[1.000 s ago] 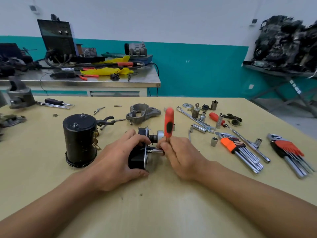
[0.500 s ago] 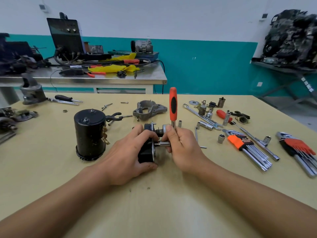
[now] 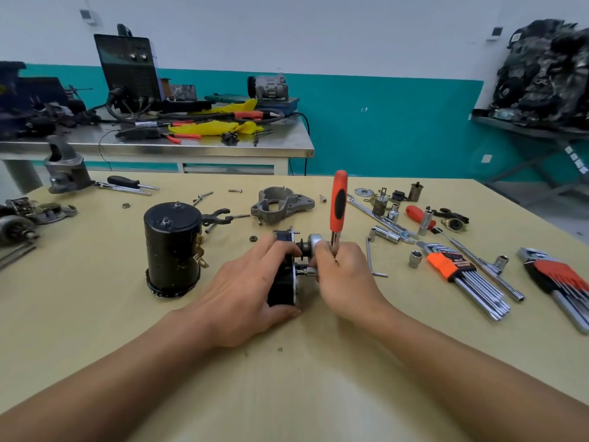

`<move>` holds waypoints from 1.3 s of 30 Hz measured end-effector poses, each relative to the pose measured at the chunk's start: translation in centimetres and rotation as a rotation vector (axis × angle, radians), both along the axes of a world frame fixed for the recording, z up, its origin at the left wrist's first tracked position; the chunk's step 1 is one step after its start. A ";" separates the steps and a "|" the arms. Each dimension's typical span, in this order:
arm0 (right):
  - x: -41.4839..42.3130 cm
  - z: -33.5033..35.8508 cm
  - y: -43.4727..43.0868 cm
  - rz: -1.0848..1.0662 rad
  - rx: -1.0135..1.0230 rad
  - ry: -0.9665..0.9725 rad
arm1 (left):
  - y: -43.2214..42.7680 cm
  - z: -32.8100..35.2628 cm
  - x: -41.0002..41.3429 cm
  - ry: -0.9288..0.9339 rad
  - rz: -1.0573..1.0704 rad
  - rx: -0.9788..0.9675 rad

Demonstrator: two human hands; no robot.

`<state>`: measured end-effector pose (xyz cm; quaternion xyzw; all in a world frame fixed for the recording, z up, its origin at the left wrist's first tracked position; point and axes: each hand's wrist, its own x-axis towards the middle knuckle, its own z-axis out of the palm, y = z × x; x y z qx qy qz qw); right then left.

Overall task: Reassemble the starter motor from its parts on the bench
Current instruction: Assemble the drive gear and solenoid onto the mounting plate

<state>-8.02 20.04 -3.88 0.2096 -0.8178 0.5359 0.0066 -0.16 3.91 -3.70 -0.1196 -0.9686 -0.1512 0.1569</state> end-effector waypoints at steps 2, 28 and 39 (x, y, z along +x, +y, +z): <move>-0.2 0.2 -0.2 -0.059 0.033 -0.034 | 0.2 0.0 0.0 0.001 0.014 -0.008; -5.7 0.3 9.0 -0.378 0.602 0.161 | 2.9 -0.9 -0.8 0.096 0.272 0.023; -4.9 -0.2 9.3 -0.426 0.838 0.098 | 1.4 -0.7 0.2 0.097 0.260 0.589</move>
